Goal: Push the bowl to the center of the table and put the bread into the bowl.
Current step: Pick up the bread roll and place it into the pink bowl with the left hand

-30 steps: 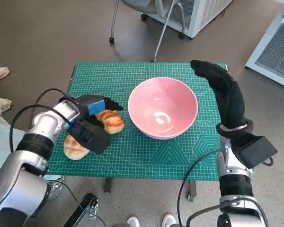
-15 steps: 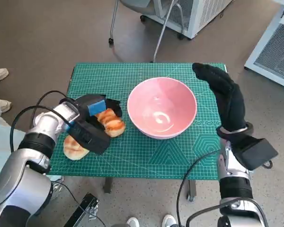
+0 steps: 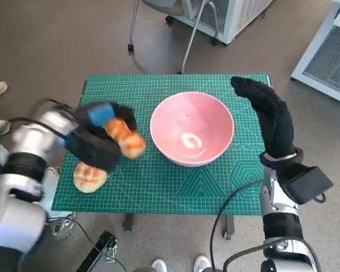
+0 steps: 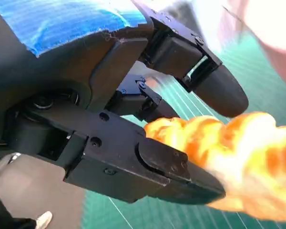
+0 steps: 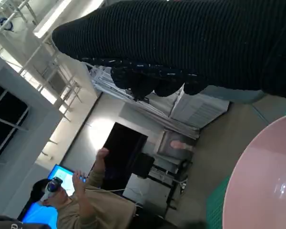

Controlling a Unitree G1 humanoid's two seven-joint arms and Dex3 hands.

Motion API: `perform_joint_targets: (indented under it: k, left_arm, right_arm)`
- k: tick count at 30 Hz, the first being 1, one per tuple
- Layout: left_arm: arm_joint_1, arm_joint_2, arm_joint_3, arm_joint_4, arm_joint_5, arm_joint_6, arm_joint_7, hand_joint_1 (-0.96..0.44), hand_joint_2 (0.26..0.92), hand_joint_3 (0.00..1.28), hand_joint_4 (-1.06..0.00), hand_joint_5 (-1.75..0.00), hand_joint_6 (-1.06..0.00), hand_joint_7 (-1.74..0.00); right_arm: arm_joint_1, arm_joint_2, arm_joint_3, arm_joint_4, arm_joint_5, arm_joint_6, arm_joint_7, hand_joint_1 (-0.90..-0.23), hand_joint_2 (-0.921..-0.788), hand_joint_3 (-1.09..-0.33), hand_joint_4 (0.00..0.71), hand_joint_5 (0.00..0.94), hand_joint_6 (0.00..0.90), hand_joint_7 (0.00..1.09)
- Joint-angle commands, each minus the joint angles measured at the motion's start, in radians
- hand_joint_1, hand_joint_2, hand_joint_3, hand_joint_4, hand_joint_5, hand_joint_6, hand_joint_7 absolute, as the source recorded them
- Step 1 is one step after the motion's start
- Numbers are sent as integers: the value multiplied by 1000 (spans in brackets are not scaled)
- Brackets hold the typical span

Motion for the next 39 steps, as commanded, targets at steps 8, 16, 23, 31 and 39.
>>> perform_joint_targets:
  k: [8,16,23,31,39]
  left_arm:
    - [-41,87,163,-215,-130,19,-10,2,919,90,-488,-1335,-784,-1028]
    - [-38,51,213,-312,-135,24,66,2,920,71,-532,-1268,-779,-1058]
    - [-47,-22,176,-359,-91,27,99,1,920,64,-582,-1200,-741,-1119]
    - [-99,-144,107,-265,-65,-20,77,1,920,90,-563,-1188,-702,-1192]
    - [-141,-274,30,-108,-22,-13,94,0,921,124,-528,-1226,-660,-1238]
  right_arm:
    - [28,8,7,-19,5,22,-3,-576,-921,-761,422,43,45,843]
    - [28,6,6,-22,8,24,1,-577,-921,-762,422,43,43,844]
    - [26,7,7,-18,10,19,7,-583,-921,-760,423,43,37,842]
    - [32,4,6,-25,16,19,14,-581,-921,-759,424,43,35,842]
    - [45,0,4,-43,22,23,17,-577,-921,-760,424,42,35,843]
